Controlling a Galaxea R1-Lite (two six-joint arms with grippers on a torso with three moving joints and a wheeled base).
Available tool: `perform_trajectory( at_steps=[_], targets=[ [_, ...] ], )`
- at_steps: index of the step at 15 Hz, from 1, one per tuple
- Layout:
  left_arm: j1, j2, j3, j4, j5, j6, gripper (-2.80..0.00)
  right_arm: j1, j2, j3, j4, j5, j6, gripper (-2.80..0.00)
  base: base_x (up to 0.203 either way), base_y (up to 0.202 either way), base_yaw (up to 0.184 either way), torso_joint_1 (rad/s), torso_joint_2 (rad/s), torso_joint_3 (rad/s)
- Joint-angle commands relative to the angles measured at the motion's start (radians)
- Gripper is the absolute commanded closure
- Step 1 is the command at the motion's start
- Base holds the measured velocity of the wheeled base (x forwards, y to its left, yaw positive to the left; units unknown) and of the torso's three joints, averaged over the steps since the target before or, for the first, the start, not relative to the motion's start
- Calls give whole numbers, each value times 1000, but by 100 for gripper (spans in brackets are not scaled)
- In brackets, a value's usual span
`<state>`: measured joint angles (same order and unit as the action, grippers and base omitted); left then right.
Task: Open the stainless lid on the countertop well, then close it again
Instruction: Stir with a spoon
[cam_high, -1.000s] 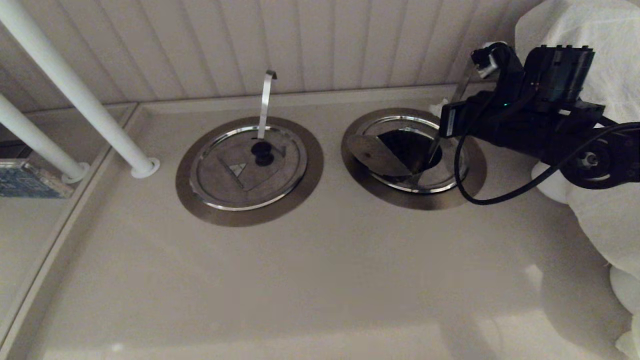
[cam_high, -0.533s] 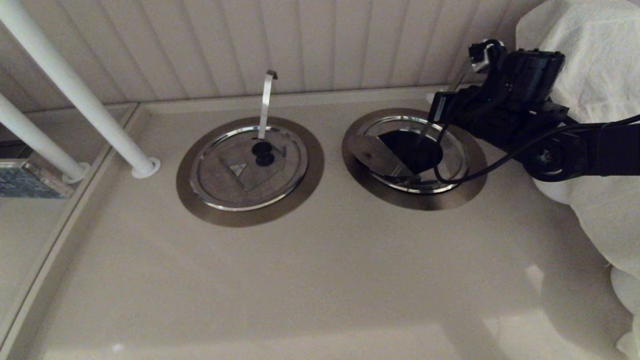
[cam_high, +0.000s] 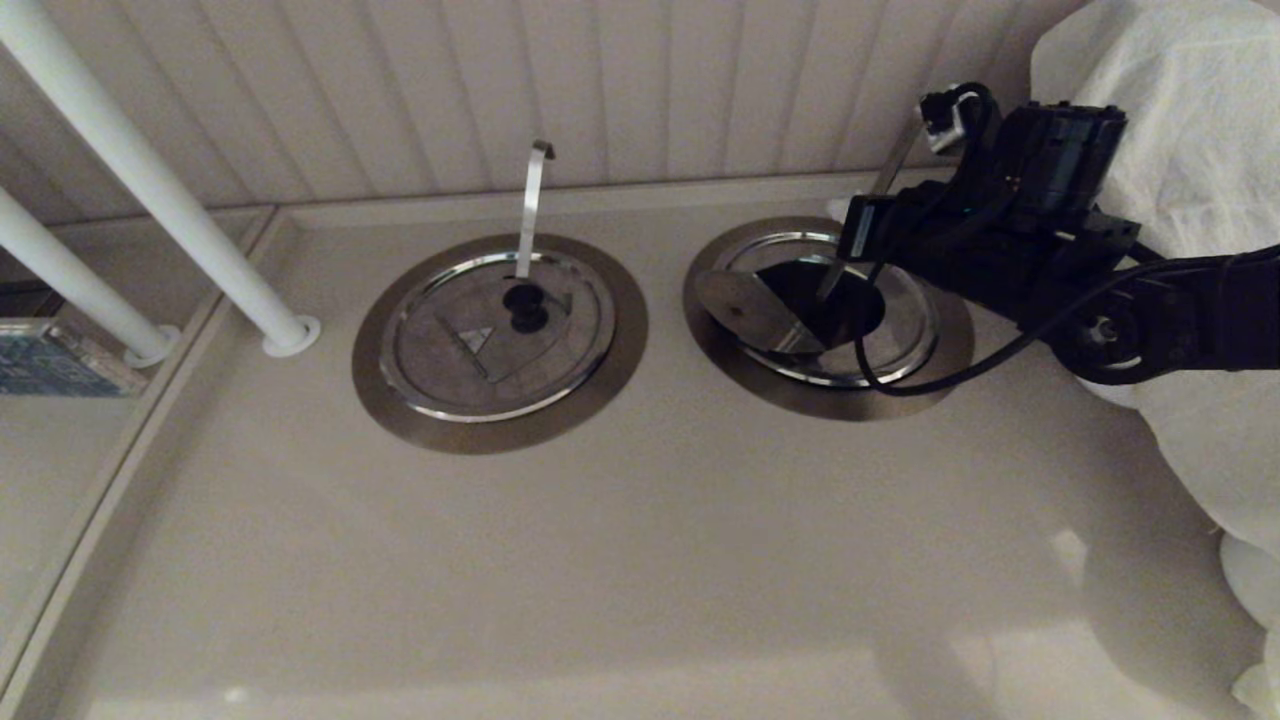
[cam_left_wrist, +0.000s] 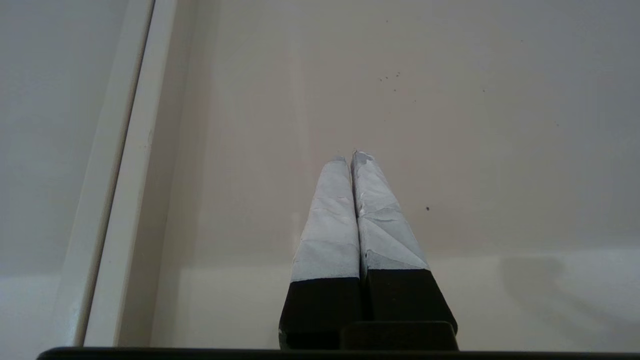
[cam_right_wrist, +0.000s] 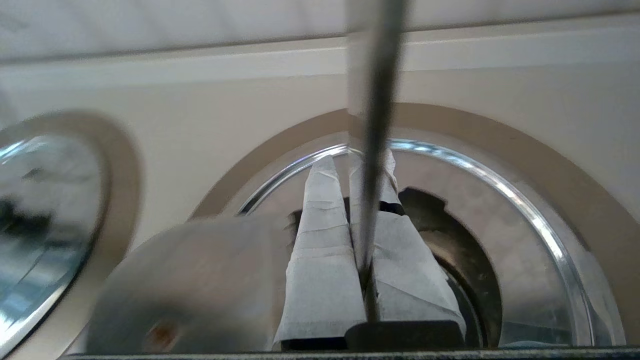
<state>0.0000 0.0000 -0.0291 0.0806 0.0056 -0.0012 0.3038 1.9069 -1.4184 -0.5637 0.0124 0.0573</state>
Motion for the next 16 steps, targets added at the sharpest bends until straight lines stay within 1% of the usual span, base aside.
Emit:
perform_trajectory(
  at_steps=[1,4,6,9,10,12,13,14,16],
  targets=[
    [0,0,0,1,0,0,0,-5,-56,36,10,15,-34,0,0,0,0,0,0,0],
    [0,0,0,1,0,0,0,-13,-58,54,32,15,-117,0,0,0,0,0,0,0],
    [0,0,0,1,0,0,0,-34,-47,58,39,14,-169,0,0,0,0,0,0,0],
    [0,0,0,1,0,0,0,-56,-2,30,30,7,-182,0,0,0,0,0,0,0],
    [0,0,0,1,0,0,0,-58,18,10,27,-12,-182,0,0,0,0,0,0,0],
    [0,0,0,1,0,0,0,-54,63,-35,-9,-65,-161,0,0,0,0,0,0,0],
    [0,0,-1,1,0,0,0,-45,77,-46,-35,-74,-113,0,0,0,0,0,0,0],
    [0,0,0,1,0,0,0,-29,82,-53,-45,-72,-63,0,0,0,0,0,0,0],
    [0,0,0,1,0,0,0,-23,81,-48,-48,-40,-21,0,0,0,0,0,0,0]
  ],
)
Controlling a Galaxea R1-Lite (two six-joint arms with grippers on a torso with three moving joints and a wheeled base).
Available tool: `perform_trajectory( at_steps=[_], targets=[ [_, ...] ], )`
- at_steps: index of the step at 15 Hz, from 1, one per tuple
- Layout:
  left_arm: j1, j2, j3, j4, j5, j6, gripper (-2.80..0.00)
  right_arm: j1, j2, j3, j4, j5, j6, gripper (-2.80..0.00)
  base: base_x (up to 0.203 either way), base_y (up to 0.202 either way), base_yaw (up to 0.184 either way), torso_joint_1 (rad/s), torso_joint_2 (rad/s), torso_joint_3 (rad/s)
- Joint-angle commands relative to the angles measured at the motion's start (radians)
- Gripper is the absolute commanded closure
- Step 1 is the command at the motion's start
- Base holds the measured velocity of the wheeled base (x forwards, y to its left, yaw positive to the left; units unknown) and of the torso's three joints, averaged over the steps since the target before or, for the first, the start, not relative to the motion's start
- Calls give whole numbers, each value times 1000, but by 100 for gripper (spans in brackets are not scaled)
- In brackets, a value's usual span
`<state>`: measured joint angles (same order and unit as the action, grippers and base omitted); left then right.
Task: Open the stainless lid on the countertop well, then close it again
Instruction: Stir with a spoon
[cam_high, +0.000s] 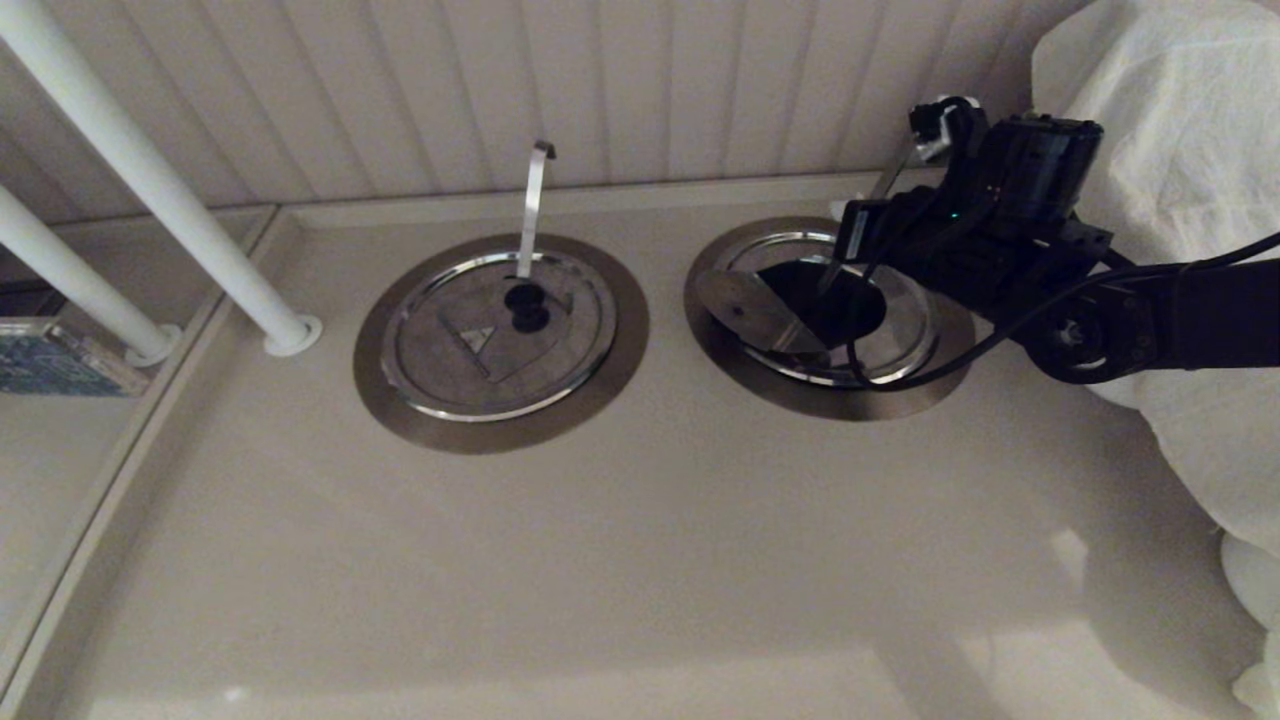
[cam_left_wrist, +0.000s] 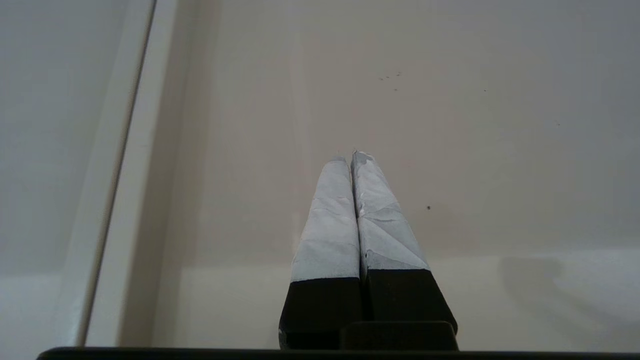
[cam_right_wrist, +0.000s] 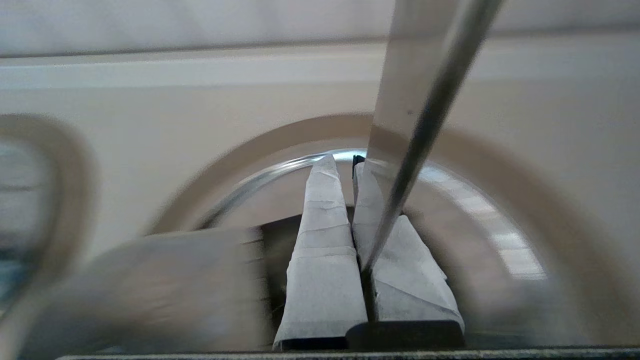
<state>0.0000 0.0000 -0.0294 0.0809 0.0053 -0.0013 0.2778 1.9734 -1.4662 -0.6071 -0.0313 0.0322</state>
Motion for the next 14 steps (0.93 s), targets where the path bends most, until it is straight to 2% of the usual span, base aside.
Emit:
perform_trajectory(
  at_steps=[1,4,5,7,11,14],
  targets=[
    [0,0,0,0,1,0,0,4,5,5,-4,18,17,0,0,0,0,0,0,0],
    [0,0,0,0,1,0,0,11,-54,41,9,29,15,0,0,0,0,0,0,0],
    [0,0,0,0,1,0,0,11,-88,67,24,57,6,0,0,0,0,0,0,0],
    [0,0,0,0,1,0,0,7,-133,99,79,91,-56,0,0,0,0,0,0,0],
    [0,0,0,0,1,0,0,-15,-112,106,84,93,-134,0,0,0,0,0,0,0],
    [0,0,0,0,1,0,0,-44,-58,72,83,88,-143,0,0,0,0,0,0,0]
  ],
)
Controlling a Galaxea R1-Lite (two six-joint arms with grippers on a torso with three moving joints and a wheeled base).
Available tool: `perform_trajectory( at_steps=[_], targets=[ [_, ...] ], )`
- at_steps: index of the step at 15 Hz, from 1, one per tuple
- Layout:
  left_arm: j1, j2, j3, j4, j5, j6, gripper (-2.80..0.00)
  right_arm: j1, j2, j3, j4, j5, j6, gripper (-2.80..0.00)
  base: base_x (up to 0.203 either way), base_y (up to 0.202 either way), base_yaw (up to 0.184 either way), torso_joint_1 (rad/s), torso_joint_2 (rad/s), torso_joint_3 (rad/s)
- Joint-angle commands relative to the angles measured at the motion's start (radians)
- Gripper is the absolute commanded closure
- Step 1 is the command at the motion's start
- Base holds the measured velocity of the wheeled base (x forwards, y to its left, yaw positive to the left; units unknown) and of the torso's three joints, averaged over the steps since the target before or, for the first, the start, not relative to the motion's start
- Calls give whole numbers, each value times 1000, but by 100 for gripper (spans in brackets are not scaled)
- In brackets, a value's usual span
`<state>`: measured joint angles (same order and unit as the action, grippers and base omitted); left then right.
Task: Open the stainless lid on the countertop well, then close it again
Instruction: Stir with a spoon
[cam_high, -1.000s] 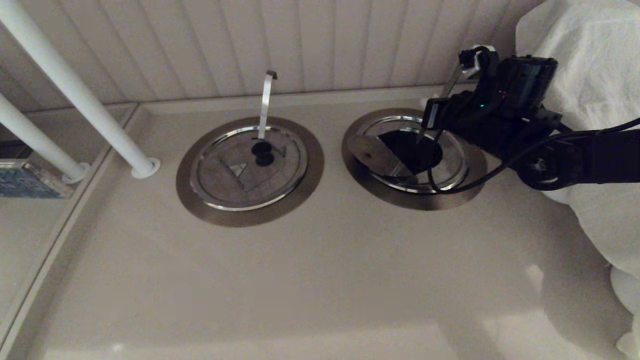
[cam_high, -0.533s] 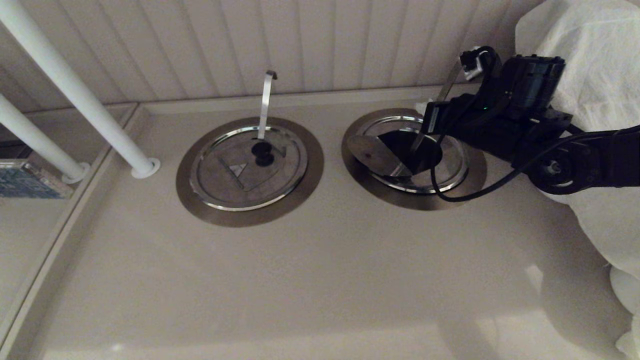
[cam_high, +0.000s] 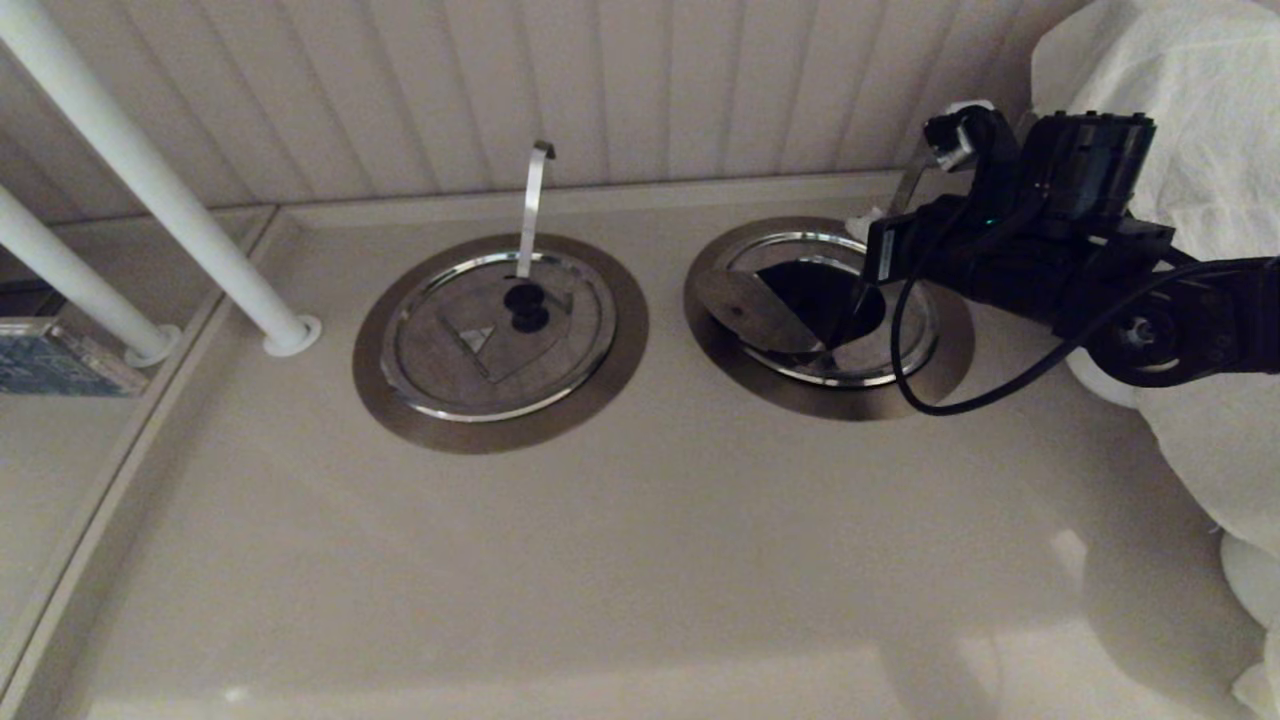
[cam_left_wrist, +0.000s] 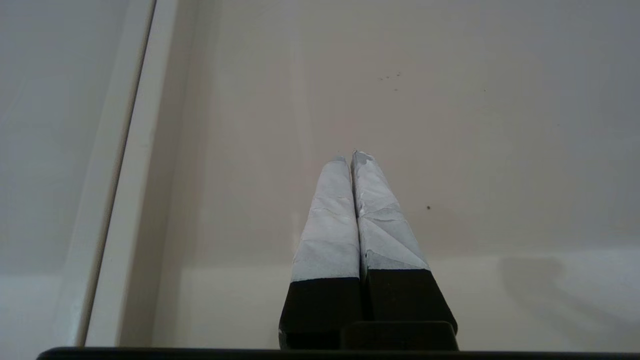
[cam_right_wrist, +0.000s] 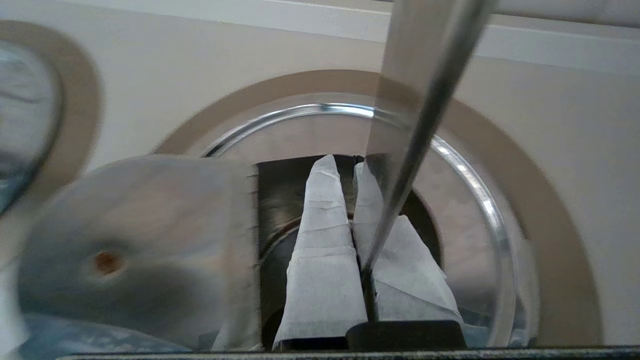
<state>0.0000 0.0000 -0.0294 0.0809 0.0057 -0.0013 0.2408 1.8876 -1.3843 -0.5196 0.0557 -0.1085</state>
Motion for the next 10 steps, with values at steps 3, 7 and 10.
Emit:
perform_trajectory(
  at_steps=[3,7,10],
  targets=[
    [0,0,0,0,0,0,0,-15,92,-78,-7,-56,9,0,0,0,0,0,0,0],
    [0,0,0,0,0,0,0,-15,166,-162,-7,-64,85,0,0,0,0,0,0,0],
    [0,0,0,0,0,0,0,-18,176,-168,-10,-80,87,-280,0,0,0,0,0,0]
  ],
)
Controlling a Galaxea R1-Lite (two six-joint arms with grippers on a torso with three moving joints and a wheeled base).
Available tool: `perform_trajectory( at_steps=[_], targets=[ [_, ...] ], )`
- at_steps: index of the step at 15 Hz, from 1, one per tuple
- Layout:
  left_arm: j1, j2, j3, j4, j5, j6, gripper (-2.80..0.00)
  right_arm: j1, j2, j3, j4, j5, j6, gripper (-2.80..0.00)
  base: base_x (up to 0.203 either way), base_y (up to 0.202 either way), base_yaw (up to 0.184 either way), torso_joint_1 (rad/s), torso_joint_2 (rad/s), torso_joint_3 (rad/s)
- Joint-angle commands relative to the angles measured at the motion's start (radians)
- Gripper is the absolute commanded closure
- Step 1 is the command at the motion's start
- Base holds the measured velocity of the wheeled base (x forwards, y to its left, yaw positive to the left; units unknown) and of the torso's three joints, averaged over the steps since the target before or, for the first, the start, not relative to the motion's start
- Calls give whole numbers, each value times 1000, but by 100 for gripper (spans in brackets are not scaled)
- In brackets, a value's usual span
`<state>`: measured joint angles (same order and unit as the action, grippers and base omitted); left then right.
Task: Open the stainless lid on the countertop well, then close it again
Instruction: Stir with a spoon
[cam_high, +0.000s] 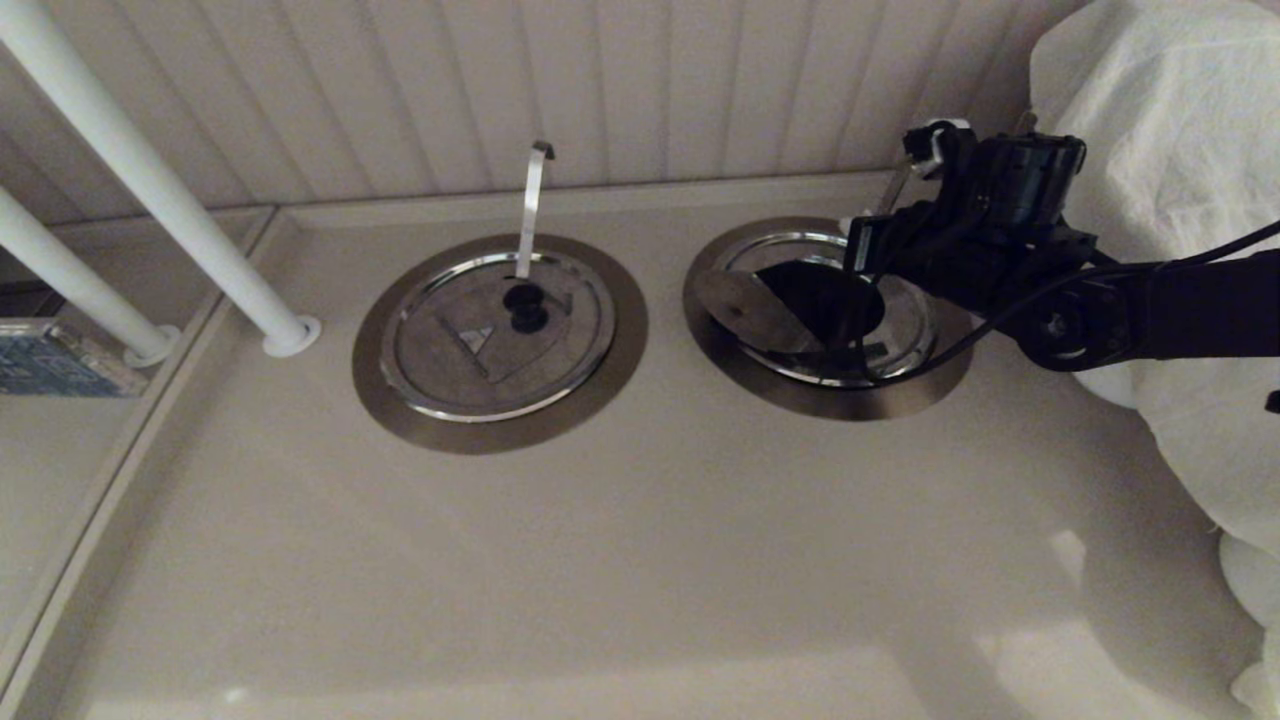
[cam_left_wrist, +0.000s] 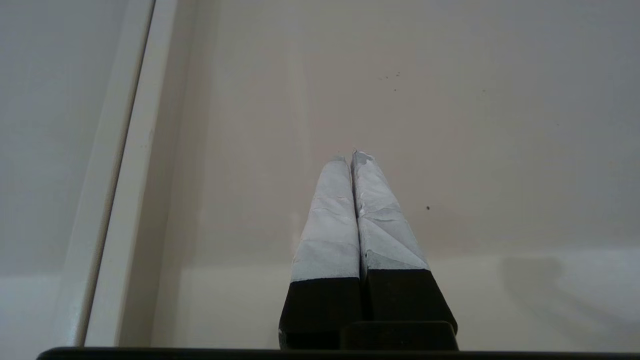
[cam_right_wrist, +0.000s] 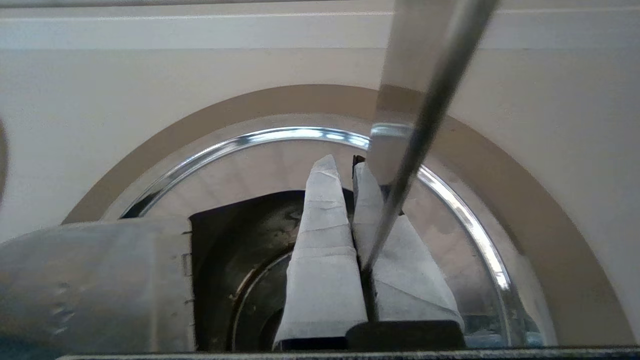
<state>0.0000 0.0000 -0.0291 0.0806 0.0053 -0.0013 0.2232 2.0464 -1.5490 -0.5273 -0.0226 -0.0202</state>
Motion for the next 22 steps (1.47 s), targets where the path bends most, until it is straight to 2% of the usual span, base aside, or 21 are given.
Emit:
perform_trajectory(
  at_steps=[1,7,12,17,22],
  targets=[
    [0,0,0,1,1,0,0,-1,17,-6,-2,-2,0,-280,0,0,0,0,0,0],
    [0,0,0,1,1,0,0,-3,12,-13,-9,-1,25,-280,0,0,0,0,0,0],
    [0,0,0,1,1,0,0,38,45,-22,-29,1,79,-280,0,0,0,0,0,0],
    [0,0,-1,1,1,0,0,92,119,-15,-79,-17,69,-280,0,0,0,0,0,0],
    [0,0,0,1,1,0,0,45,117,-80,-106,-81,31,-280,0,0,0,0,0,0]
  ],
)
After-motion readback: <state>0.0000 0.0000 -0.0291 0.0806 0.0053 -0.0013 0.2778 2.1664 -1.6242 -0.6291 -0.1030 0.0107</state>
